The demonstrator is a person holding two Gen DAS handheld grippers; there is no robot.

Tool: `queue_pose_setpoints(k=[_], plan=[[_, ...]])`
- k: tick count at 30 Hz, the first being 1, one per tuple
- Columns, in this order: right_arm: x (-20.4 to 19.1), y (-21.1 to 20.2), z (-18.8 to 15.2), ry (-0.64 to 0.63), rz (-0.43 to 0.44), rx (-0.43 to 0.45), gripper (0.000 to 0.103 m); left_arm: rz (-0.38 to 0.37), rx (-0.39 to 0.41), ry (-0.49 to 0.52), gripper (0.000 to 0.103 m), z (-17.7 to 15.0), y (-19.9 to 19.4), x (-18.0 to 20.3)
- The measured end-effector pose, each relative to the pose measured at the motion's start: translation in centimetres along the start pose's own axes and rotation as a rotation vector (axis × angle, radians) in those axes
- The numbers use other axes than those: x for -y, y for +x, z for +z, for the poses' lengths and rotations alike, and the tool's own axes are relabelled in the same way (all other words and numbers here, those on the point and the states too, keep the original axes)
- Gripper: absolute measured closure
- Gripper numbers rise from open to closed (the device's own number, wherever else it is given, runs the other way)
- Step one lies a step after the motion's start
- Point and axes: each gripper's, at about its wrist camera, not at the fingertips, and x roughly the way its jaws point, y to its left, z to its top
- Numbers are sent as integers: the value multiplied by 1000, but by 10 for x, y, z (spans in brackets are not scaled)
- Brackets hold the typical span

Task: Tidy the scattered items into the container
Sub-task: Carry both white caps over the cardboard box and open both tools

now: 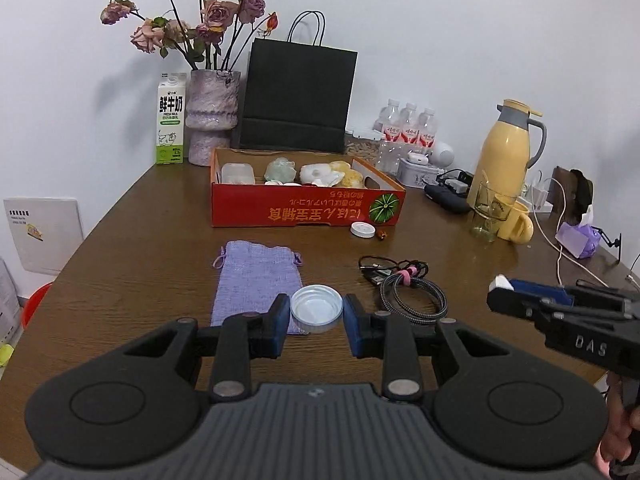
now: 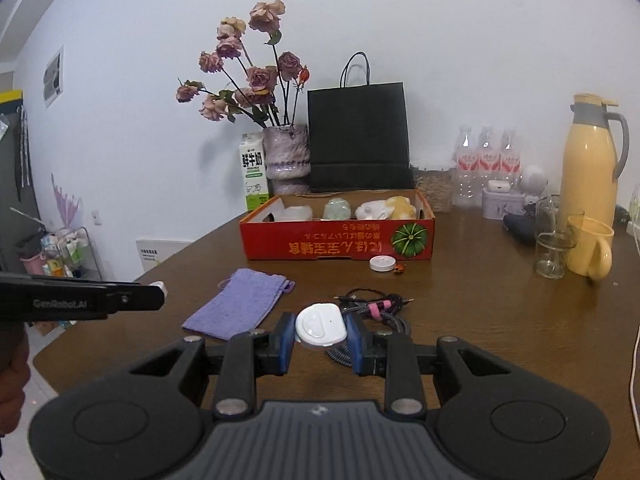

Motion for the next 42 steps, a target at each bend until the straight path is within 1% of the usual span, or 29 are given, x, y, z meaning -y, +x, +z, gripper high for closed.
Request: queue_pose_setpoints(k=[6,10,12,14,18,21,23,24,26,29,31,33,34,36,37,38,39,40,42], plan=[[9,27,6,0,-5,-31,77,-6,-43,-40,73,2,25,-14],[25,51,21,10,-19,-41,77,2,-35,-46,73,19,45,-32],[36,65,34,26,-16,-41,77,9,-28,-42,73,34,58,-46],[44,77,50,14,-24,-23,76,15,-22,-31,73,52,72,-57],[60,111,91,-41,4,6,76,-14,10,2,73,101,107,-77],[72,146,125,-73,52,0,77,-36,-6,11,73,135,147,-90],[80,175,146,-84,85,-13,77,-49,-42,17,73,152,178,-98],[82,191,154,-88,89,-27,77,-58,-62,30,73,159,194,-101],[89,228,170,-101,96,-66,77,-51,-118,69,73,171,229,-107],[102,288,186,-88,113,-164,77,-51,-236,151,73,177,278,-114],[115,333,192,-40,127,-258,77,-53,-307,219,73,175,304,-117],[127,376,192,4,133,-355,77,-50,-373,255,73,174,325,-121],[129,391,188,13,129,-388,77,-45,-363,282,73,173,328,-121],[132,415,180,17,117,-443,77,-32,-379,323,73,174,332,-120],[132,425,175,19,109,-460,76,-31,-390,338,73,175,334,-120],[131,432,171,22,105,-479,74,-28,-398,365,72,175,335,-119],[130,439,167,25,106,-504,75,-20,-397,399,72,174,336,-118],[131,442,164,34,104,-512,76,-17,-394,434,72,172,336,-116],[130,441,162,34,122,-500,72,-11,-398,441,70,174,339,-115]])
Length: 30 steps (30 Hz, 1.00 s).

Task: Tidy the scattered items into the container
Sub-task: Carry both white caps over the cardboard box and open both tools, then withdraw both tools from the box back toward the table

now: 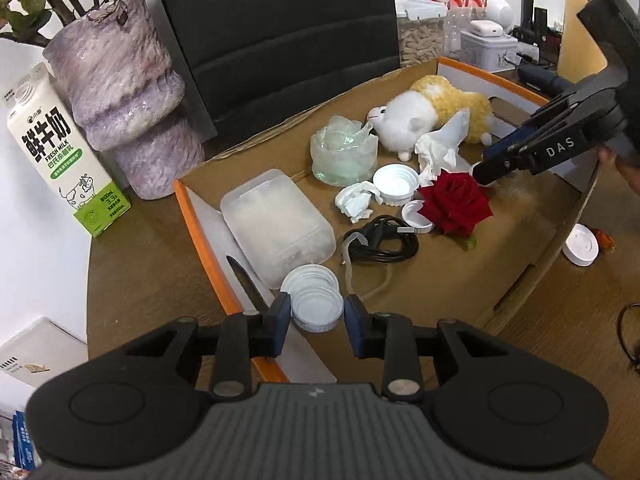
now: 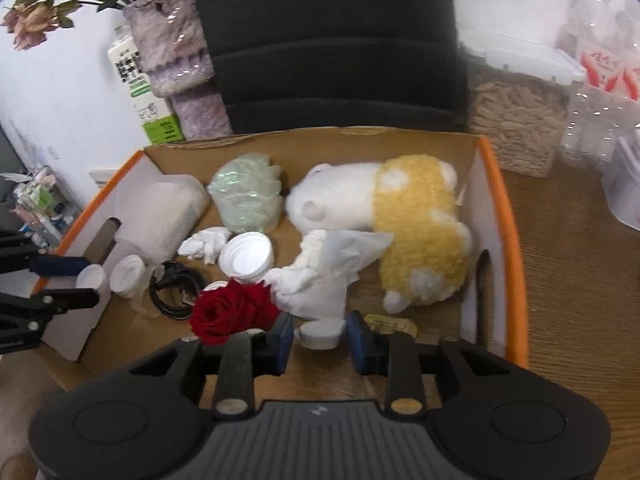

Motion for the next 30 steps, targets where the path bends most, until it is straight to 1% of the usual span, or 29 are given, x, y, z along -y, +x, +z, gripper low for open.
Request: queue_pose_setpoints(k=[1,2,3,5,7,9,10,12,14,16,18,20,23,27,30], plan=[[0,-1,0,-2,-8,5,70,-4,-4,-7,69,1,1,0],[-1,-3,-1,-3,-15,10,66,-11,-8,-9,64,3,1,0],[-1,-4,-1,3,-16,13,65,-22,-12,-14,59,4,2,0],[1,-11,0,17,-12,19,65,-41,-24,-33,56,7,3,-1],[1,-23,3,19,-12,43,65,-49,-29,-69,56,9,-1,-3],[0,-42,4,18,-15,70,65,-52,-13,-113,47,11,-12,-7],[0,-50,4,15,-16,80,65,-40,0,-130,45,11,-19,-8],[-1,-69,3,5,-28,99,65,-22,25,-156,40,13,-34,-9],[-2,-90,-1,-2,-44,118,65,-6,44,-188,37,14,-53,-11],[-2,-110,-6,-3,-50,131,65,2,70,-215,31,13,-75,-9],[-4,-132,-13,-5,-54,150,64,7,94,-230,30,11,-96,-5],[-7,-151,-21,-9,-56,168,63,15,116,-229,28,7,-119,3],[-15,-184,-34,-22,-65,197,56,36,152,-216,20,-1,-157,18],[-27,-223,-54,-50,-70,224,55,59,177,-204,18,-15,-204,44],[-37,-250,-72,-69,-68,239,54,48,211,-202,16,-28,-236,65]])
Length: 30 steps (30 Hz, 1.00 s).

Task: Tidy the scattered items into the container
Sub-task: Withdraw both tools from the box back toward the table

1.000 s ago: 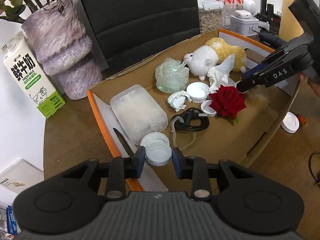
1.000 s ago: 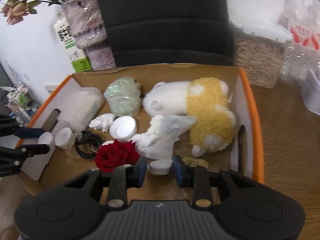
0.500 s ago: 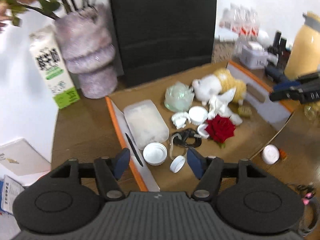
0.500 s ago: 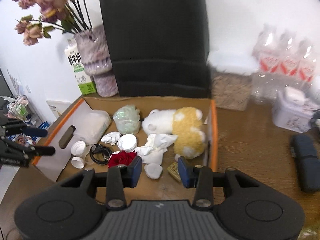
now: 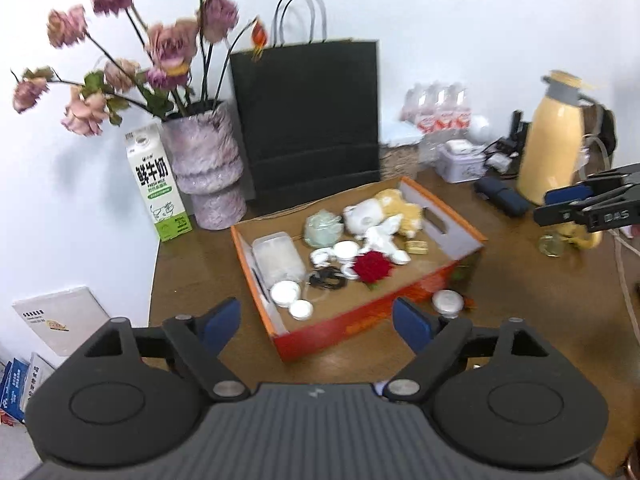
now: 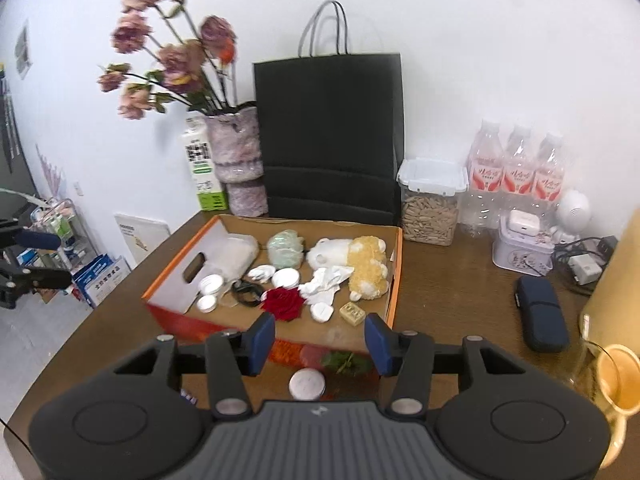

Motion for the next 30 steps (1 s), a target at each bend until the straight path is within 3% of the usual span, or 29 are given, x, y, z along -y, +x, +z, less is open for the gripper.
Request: queue_pose_setpoints(k=[4,7,9,13,16,18,25,27,30], plan=[[-11,-30,-18,-10,8,3,49,-31,41,6,13,-19,-35,23],[-17,-51,-34,-12,19,3,47,-126,12,-31,8,-33,-54,31],[-21,-63,-45,-11,29,6,44,-150,0,-60,8,-42,-64,33],[-26,-88,-69,15,55,6,44,-112,25,-62,6,-65,-82,41],[-33,-108,-89,15,87,21,32,-50,15,-49,6,-85,-83,47],[-40,-121,-102,12,99,31,29,-18,31,-42,6,-101,-88,53],[-72,-145,-165,-26,78,34,20,-6,64,-56,6,-165,-109,76],[-78,-145,-186,2,73,20,20,19,59,-91,5,-187,-113,82],[-85,-143,-218,37,51,20,20,70,111,-55,3,-219,-115,103]])
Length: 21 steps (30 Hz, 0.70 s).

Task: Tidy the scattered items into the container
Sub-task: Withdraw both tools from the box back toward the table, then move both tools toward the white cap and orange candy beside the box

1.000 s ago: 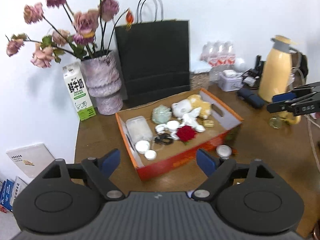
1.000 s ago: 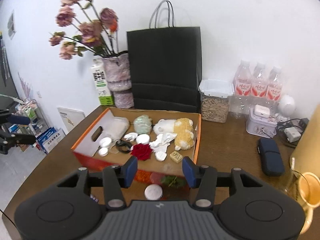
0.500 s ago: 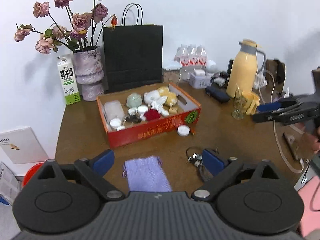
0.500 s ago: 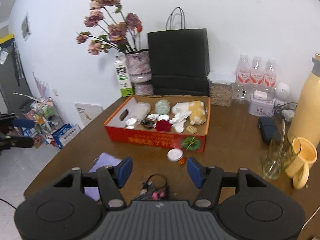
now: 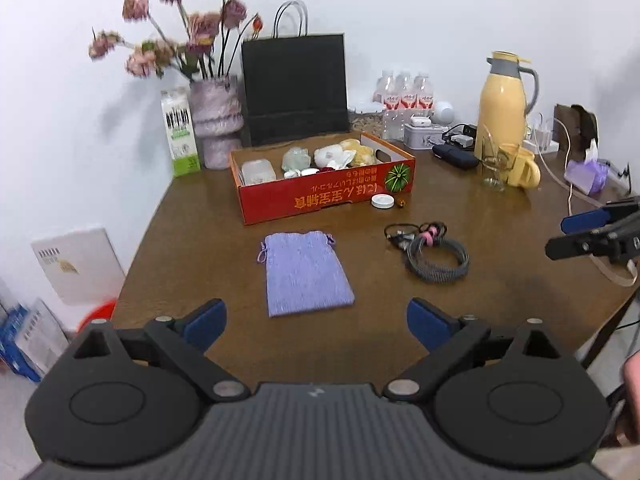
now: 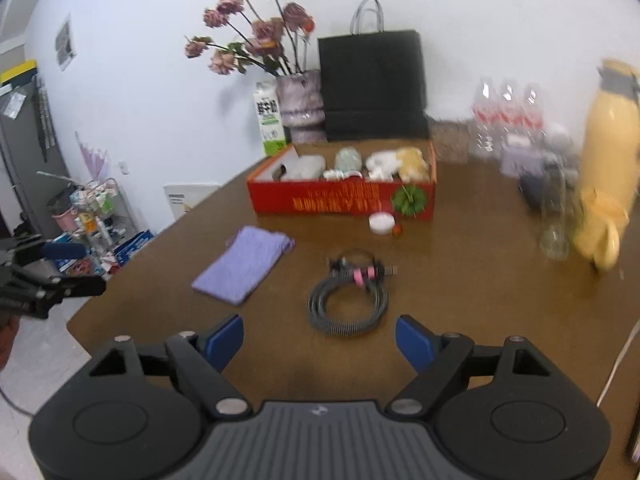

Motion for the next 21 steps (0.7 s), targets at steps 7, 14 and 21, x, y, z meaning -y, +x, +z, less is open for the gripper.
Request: queue_pose_setpoints(k=[7,14,21], plan=[[-33,25,-69,72,-180,3,20,34,-49,-61,3,-57,17,42],[-56,26,-74,-7,-128,17,20,50,39,-114,3,-54,8,49],[-61,33,-74,-17,-188,45,20,37,28,-76,2,-55,21,67]])
